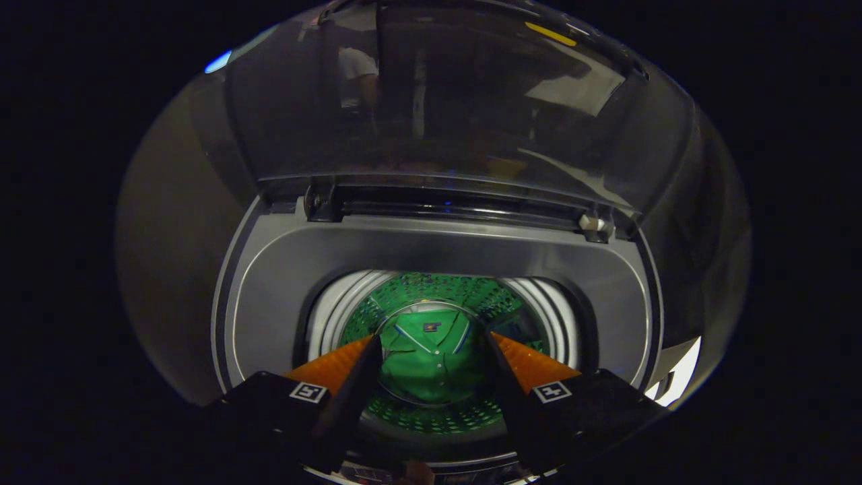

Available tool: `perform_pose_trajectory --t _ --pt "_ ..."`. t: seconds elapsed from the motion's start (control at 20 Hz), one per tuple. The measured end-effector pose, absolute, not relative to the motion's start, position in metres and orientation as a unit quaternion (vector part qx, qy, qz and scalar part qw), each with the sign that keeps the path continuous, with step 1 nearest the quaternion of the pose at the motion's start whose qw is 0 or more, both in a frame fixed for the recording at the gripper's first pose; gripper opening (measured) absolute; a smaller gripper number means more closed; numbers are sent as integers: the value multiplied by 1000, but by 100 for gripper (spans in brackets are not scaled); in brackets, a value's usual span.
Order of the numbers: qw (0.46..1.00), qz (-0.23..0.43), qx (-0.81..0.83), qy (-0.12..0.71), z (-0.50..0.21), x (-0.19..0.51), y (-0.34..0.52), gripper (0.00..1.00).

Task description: Put the clothes into the washing machine and then close the washing machine lid.

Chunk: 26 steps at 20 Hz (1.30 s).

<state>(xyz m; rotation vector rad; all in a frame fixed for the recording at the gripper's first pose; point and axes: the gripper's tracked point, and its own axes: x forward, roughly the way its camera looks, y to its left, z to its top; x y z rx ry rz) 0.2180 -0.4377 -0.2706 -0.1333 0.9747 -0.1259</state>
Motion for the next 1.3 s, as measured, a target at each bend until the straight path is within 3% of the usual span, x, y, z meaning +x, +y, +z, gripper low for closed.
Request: perform_pose_trajectory --t 0.65,1.3 --pt "908 -76 -41 410 -179 224 -433 98" --pt "944 -86 -8 319 -26 282 -436 98"
